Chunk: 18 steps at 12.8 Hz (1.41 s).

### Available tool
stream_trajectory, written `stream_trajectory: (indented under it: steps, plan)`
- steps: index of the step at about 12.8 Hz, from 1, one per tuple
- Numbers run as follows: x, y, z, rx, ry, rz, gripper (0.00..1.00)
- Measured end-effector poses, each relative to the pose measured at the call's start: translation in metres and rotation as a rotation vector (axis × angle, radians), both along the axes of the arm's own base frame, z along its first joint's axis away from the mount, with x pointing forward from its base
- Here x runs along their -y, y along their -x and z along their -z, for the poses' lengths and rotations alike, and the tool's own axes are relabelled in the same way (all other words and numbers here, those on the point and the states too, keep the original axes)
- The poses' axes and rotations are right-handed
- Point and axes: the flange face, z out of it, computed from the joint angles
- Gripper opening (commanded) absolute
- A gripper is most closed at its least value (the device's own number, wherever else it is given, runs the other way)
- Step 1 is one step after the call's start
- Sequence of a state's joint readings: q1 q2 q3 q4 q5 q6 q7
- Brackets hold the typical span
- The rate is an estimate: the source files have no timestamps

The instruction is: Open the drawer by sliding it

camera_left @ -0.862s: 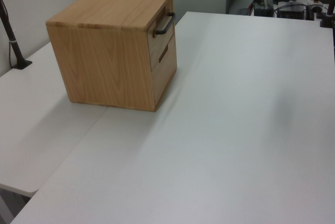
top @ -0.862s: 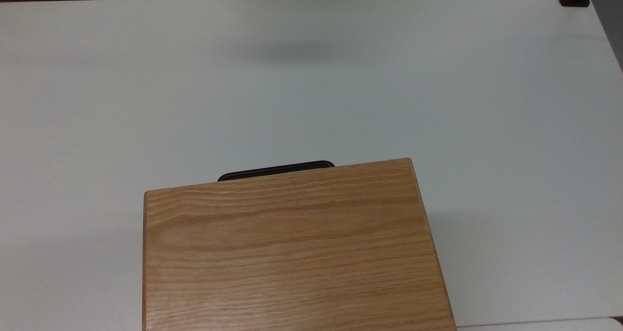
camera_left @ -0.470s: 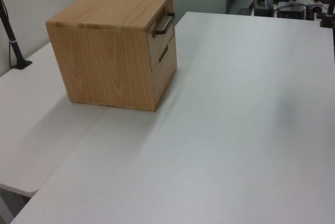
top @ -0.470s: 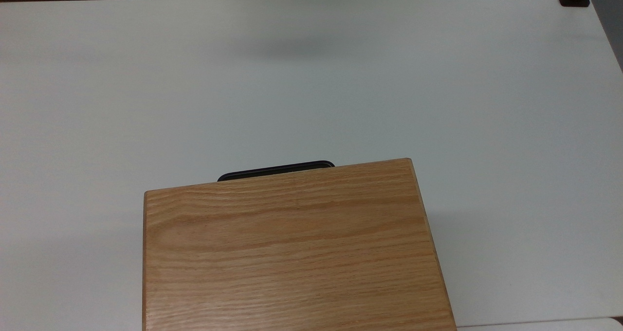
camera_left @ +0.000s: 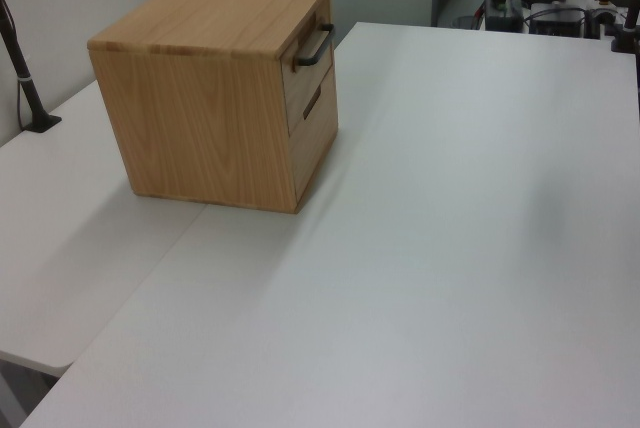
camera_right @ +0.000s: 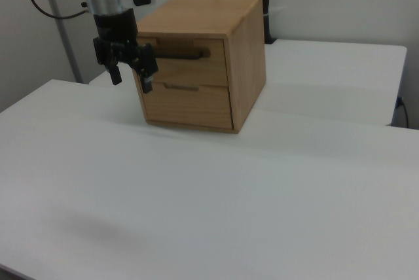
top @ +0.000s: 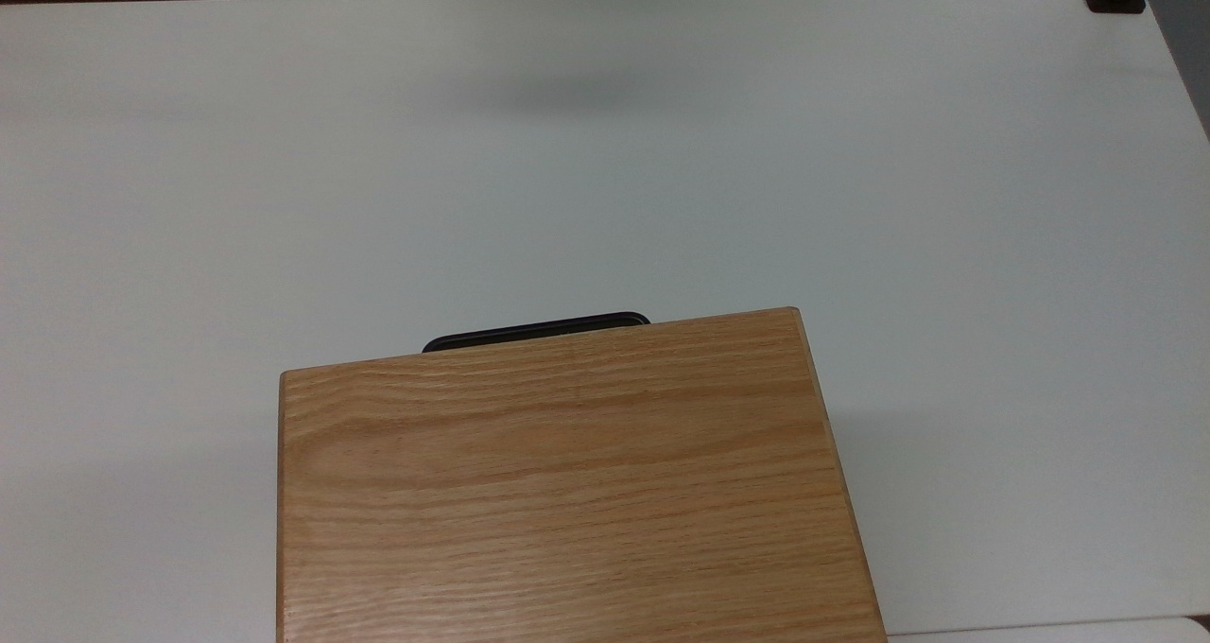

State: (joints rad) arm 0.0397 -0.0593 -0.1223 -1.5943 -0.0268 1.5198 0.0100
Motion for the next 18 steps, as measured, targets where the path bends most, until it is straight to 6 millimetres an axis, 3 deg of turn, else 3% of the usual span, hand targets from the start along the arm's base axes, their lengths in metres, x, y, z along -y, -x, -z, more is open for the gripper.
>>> stream_trajectory:
  steps: [5,9,11,14,18]
  plan:
    - [-0.018,-0.025,0.016,0.038,0.009,-0.034,1.0]
    - [-0.023,-0.076,0.046,0.197,0.011,0.017,1.0]
    - [-0.026,-0.098,0.055,0.291,-0.038,0.191,1.0]
    - [-0.031,-0.115,0.064,0.341,-0.136,0.494,1.0]
    - [-0.051,-0.151,0.079,0.455,-0.295,0.987,0.99]
